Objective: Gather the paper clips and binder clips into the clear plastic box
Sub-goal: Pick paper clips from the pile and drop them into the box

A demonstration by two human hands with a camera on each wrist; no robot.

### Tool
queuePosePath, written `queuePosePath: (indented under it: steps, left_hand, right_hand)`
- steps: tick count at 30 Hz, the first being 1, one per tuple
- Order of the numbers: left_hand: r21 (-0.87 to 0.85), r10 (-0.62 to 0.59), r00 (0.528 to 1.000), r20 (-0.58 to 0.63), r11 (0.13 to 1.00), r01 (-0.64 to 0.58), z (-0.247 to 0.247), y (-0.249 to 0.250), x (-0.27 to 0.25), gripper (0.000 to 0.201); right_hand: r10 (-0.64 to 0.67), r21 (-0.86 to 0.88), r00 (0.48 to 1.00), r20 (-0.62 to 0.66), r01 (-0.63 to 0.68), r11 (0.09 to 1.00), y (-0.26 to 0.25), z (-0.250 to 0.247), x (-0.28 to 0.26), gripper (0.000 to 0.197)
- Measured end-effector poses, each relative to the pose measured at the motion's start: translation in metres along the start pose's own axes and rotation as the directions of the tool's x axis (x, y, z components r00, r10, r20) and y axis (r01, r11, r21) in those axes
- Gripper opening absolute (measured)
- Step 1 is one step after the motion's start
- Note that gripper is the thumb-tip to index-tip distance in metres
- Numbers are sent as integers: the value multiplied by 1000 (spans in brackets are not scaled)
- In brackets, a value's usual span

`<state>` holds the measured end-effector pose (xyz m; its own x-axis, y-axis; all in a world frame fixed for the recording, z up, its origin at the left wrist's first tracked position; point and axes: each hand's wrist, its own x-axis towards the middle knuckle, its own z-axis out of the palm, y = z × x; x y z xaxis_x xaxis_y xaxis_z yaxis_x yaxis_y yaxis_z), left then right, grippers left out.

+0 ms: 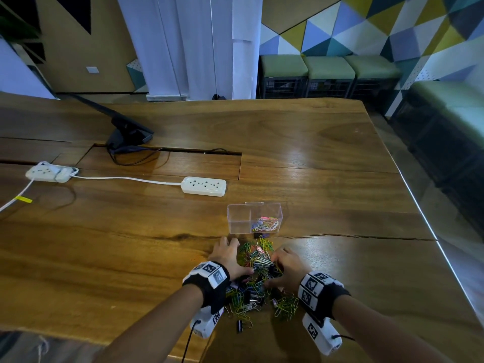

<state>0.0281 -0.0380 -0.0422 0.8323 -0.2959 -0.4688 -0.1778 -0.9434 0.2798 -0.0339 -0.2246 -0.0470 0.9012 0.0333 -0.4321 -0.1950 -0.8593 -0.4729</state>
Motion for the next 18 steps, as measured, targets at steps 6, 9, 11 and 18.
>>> queuePosePath:
  steps: [6,9,11,18]
  left_hand:
    - [-51,70,998,-1,996,-70,5,7,-2,59]
    - [-72,73,997,-9,995,-74,4,5,0,48]
    - [-83,70,997,-19,994,-71,1,5,1,42]
    - [-170,45,995,-90,984,-60,-7,1,3,29]
  right_hand:
    - [53,-16,998,22,-52,999,5,-1,-1,43]
    - [75,-30,997,34,-74,997,3,-4,-1,40]
    - [100,-30,991,90,-98,995,2,-6,1,37]
    - [118,-38,990,82,-116,993,10,-12,6,19]
